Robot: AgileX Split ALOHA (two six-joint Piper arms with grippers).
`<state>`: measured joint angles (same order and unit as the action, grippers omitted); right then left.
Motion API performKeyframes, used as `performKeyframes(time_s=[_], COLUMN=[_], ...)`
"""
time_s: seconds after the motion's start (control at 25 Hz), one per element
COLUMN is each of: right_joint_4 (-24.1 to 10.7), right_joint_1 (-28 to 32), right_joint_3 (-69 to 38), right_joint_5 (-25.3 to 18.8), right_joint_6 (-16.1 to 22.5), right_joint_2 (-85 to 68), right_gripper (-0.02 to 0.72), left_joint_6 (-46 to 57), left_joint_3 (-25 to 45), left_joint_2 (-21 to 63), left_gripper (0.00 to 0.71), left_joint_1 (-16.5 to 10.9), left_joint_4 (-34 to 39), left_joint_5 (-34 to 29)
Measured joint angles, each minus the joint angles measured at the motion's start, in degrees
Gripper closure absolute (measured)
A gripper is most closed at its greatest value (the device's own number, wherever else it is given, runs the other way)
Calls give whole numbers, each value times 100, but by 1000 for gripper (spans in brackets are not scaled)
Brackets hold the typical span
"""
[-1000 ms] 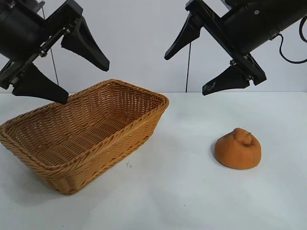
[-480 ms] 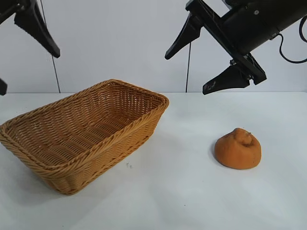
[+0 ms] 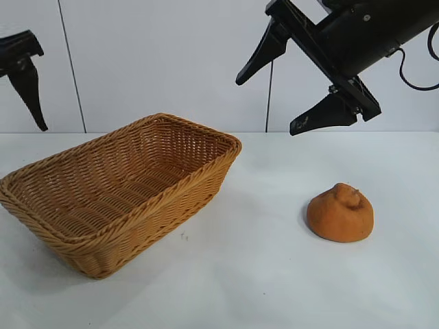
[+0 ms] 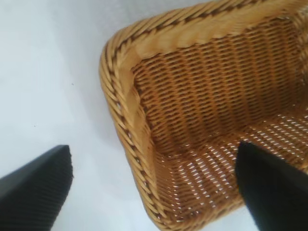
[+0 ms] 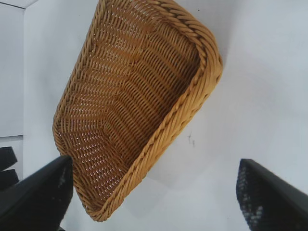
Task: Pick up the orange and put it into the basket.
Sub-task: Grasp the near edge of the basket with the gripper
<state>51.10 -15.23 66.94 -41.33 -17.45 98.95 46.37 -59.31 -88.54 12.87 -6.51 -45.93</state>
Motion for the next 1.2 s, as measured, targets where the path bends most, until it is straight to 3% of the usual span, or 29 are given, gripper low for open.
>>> performKeyframes(time_s=[0.6, 0.88, 1.2], right_joint_4=[0, 0, 0], right_joint_1=[0, 0, 0], right_joint_3=[0, 0, 0], right_joint_5=[0, 5, 5], right_joint_6=[0, 0, 0], right_joint_2=[0, 0, 0], right_gripper=[74, 74, 74], left_joint_6=[-574, -775, -1229], left_joint_3=[0, 133, 259], left_joint_2=[-1867, -2062, -2062], left_gripper=[59, 59, 59], left_joint_1=[0, -45, -396], left_joint_4=[-1331, -1462, -1664], left_joint_5=[939, 1224, 1192])
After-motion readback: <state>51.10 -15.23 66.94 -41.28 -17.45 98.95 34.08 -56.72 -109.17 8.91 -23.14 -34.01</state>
